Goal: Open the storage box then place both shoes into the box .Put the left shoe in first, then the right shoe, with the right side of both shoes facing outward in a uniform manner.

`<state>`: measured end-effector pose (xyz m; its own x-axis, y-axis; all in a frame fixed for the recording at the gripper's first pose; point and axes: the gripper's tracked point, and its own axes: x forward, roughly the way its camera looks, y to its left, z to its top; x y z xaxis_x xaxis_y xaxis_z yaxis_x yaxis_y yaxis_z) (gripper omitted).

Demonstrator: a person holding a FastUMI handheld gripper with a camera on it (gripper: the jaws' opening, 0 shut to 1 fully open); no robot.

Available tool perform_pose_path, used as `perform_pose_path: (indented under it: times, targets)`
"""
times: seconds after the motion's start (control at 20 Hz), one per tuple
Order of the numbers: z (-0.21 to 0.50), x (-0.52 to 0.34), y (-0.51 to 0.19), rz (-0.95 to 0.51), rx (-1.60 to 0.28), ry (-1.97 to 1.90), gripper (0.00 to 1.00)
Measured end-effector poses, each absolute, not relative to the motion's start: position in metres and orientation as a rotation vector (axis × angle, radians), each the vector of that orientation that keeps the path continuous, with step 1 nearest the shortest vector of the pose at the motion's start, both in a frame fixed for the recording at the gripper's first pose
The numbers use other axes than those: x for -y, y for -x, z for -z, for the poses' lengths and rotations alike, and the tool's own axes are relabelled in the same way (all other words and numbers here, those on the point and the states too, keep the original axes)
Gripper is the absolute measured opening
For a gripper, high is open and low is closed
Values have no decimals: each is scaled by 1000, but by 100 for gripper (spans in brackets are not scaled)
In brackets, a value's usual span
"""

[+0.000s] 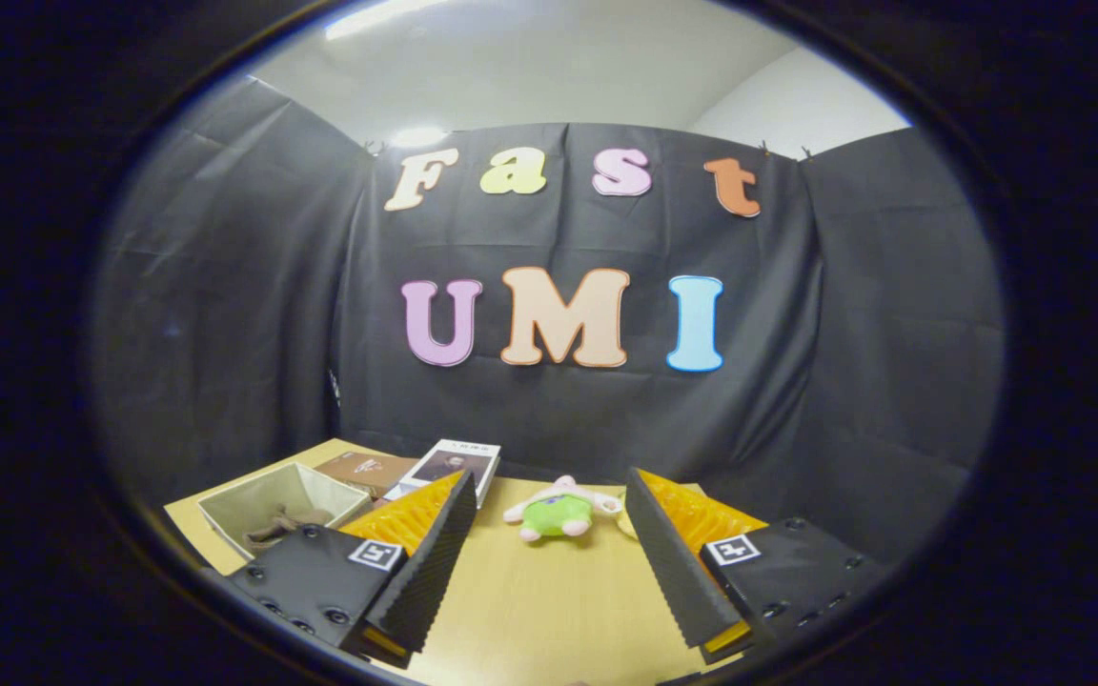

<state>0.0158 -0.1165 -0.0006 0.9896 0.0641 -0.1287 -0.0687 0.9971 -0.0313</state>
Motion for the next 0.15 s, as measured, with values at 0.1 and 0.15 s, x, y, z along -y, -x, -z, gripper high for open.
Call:
perform_pose_path:
  times: [0.1,0.15]
  targets:
    - [1,122,-13,-61,-124,29,99]
    - [6,121,-16,-56,-125,24,99]
